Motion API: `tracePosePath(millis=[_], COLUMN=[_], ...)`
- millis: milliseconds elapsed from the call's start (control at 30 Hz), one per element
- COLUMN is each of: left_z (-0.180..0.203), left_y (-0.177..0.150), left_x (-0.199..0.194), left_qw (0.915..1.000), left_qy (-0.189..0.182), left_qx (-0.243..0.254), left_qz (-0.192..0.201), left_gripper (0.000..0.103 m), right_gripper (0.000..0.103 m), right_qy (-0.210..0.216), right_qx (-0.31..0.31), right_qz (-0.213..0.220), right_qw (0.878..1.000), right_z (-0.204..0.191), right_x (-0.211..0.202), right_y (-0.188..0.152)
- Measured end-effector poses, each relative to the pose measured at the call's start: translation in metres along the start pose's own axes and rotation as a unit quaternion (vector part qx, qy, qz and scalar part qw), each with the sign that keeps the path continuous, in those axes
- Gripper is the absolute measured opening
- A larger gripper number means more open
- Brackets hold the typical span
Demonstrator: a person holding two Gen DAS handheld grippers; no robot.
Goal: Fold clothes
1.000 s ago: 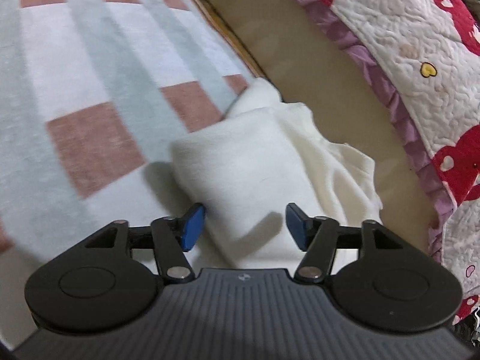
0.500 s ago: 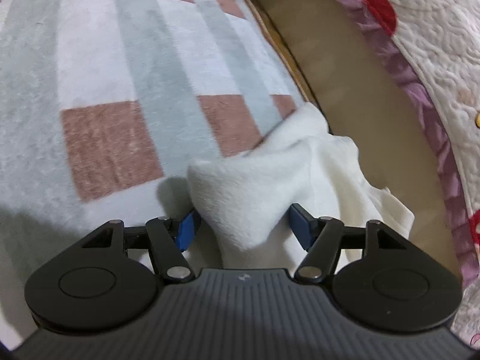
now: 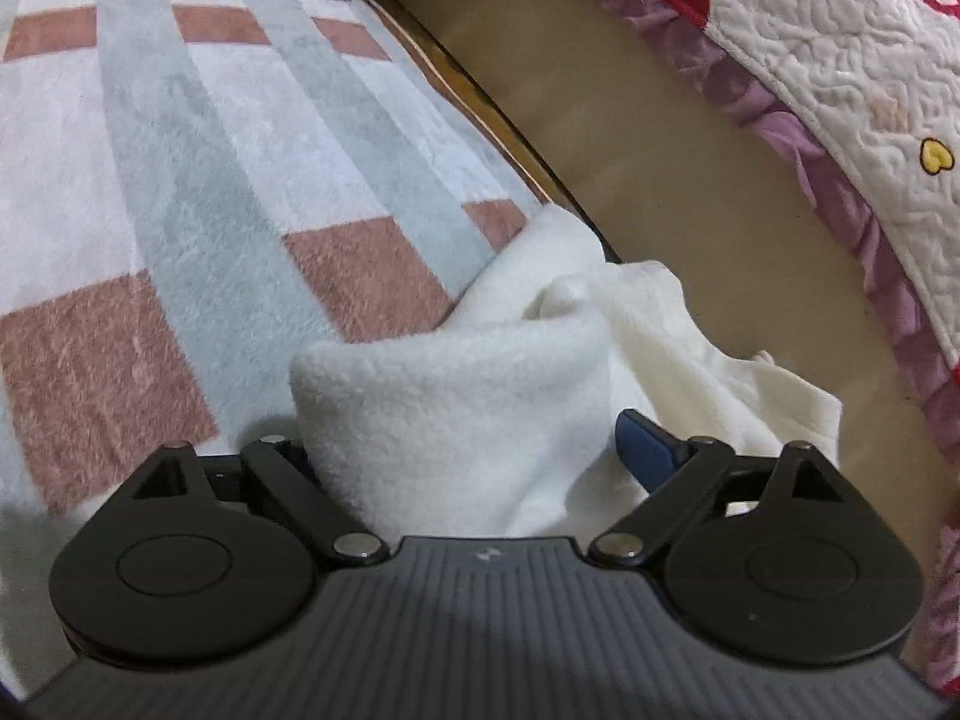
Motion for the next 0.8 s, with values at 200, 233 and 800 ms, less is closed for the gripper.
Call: tracePosePath(millis=[200,233,800], left_z=[0.007,0.012,-0.029], left_y=[0.009,0.011,-0.059], left_x=[-0.003,-0.008,-0.169], left_qw=[0.9996,0.9996,0.9880], left_qy=[0.000,-0.002,0.046], left_qx=[0.018,0.017,0.075], left_qz=[-0.024,-0.024,-0.127], left_gripper=[0.021,0.021,0.025], right_gripper=[0.024,0.024,0.035], right_qy=[0.040,0.057,-0.143], right_qx=[-0.030,-0.013,-0.254], right_qz=[0.010,0.006,-0.155], right_qw=[0.999,0.998,0.944], right_z=[-0.015,-0.015,0.012], right_x=[-0.003,-0.009,-0.088], right_y=[0.002,0.004,-0.056])
Point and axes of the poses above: each gripper's, at about its wrist camera, not at the fingertips, and x roughly the way its jaws point, z to its right, y to its top, the point moved 10 cm from there along x, roughly the way its jaws point, and after that the axes turned 15 degrees about -y, right-handed, at the moved point
